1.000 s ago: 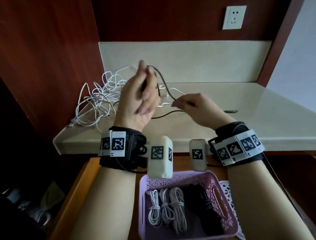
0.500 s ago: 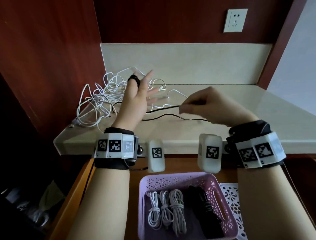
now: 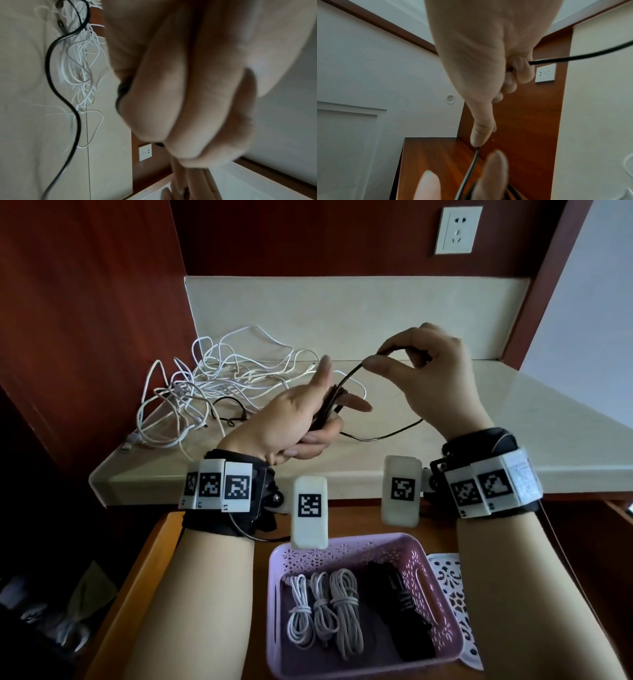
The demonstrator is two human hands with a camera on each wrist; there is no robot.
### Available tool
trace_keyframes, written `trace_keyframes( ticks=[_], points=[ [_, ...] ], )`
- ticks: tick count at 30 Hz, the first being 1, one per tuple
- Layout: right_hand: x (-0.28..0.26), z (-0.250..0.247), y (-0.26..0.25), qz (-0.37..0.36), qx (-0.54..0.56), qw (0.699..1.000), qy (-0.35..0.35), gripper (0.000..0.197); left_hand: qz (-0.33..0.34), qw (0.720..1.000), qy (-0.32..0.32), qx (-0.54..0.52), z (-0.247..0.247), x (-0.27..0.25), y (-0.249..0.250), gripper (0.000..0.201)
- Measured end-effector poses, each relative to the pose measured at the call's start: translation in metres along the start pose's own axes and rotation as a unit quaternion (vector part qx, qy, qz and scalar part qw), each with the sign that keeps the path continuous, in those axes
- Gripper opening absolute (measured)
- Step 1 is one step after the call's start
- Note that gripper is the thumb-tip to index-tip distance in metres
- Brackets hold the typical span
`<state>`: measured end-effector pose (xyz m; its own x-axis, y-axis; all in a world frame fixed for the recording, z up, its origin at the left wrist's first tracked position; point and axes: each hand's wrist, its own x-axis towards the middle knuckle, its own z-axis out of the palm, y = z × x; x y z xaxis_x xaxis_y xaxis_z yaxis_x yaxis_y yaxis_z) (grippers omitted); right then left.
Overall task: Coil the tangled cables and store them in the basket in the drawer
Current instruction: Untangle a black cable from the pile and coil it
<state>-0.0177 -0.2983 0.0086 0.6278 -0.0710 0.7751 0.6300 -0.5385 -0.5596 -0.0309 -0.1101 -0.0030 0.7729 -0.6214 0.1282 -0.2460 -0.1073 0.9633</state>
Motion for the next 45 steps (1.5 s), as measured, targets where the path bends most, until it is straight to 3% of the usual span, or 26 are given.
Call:
trace_keyframes(
  ticks=[2,4,8,11,13,16,18,20,22,25,27,30,33,35,37,39,41,43,45],
  points=[
    [-0.001,0.004,0.002,0.02,0.033,0.999,-0.014,0.008,0.027,0.999,-0.034,-0.005,-0.001,-0.002,0.001,0.061],
    [-0.003,0.01,0.003,0.056,0.078,0.994,-0.044,0.006,0.073,0.993,-0.026,-0.084,-0.003,-0.003,0.001,0.047],
    [-0.012,0.026,0.009,0.133,0.086,0.961,-0.226,0.025,0.22,0.936,0.054,-0.268,-0.008,0.005,0.001,0.046],
    [-0.019,0.036,0.013,0.156,0.033,0.912,-0.378,0.033,0.262,0.885,0.178,-0.341,-0.01,0.013,0.001,0.044],
    [-0.022,0.034,0.013,0.152,0.0,0.882,-0.446,0.029,0.279,0.87,0.224,-0.339,-0.018,0.014,-0.002,0.044],
    [-0.021,0.023,0.005,0.132,-0.014,0.86,-0.493,0.027,0.236,0.882,0.315,-0.261,-0.03,0.011,-0.011,0.043],
    [-0.018,0.013,-0.003,0.136,0.012,0.851,-0.508,0.023,0.145,0.892,0.392,-0.17,-0.035,0.014,-0.018,0.047],
    [-0.016,0.003,-0.012,0.125,0.052,0.844,-0.519,0.017,0.1,0.878,0.465,-0.061,-0.034,0.018,-0.02,0.06],
    [-0.015,-0.005,-0.018,0.086,0.077,0.861,-0.496,0.013,0.112,0.901,0.418,-0.023,-0.024,0.018,-0.019,0.04],
    [-0.01,-0.01,-0.014,0.052,0.14,0.932,-0.329,0.012,0.094,0.941,0.325,-0.022,-0.013,0.018,-0.013,0.019],
    [-0.007,-0.008,-0.009,0.077,0.177,0.959,-0.206,0.012,0.044,0.967,0.251,0.024,-0.009,0.016,-0.011,0.024],
    [-0.004,0.001,-0.006,0.105,0.146,0.98,-0.082,0.007,0.013,0.987,0.141,0.078,0.002,0.009,-0.004,0.052],
    [-0.003,0.005,-0.004,0.083,0.097,0.992,-0.023,0.018,0.01,0.994,0.061,0.091,0.006,0.003,0.005,0.07],
    [-0.003,0.004,0.0,0.086,0.073,0.993,-0.017,0.036,0.032,0.997,0.02,0.065,0.004,-0.001,0.006,0.062],
    [-0.004,0.007,0.003,0.107,0.047,0.992,-0.056,0.044,0.069,0.997,-0.003,-0.034,0.0,-0.003,0.005,0.049],
    [-0.006,0.013,0.006,0.114,0.038,0.987,-0.105,0.041,0.122,0.974,-0.006,-0.192,-0.005,-0.001,0.004,0.045],
    [-0.009,0.02,0.009,0.124,0.048,0.98,-0.145,0.038,0.184,0.924,-0.007,-0.335,-0.012,0.003,0.003,0.049],
    [-0.012,0.027,0.012,0.143,0.066,0.966,-0.205,0.035,0.243,0.856,0.001,-0.457,-0.021,0.005,-0.001,0.054],
    [-0.017,0.032,0.014,0.16,0.068,0.944,-0.281,0.029,0.288,0.767,0.026,-0.573,-0.028,0.003,-0.005,0.052]
  ],
)
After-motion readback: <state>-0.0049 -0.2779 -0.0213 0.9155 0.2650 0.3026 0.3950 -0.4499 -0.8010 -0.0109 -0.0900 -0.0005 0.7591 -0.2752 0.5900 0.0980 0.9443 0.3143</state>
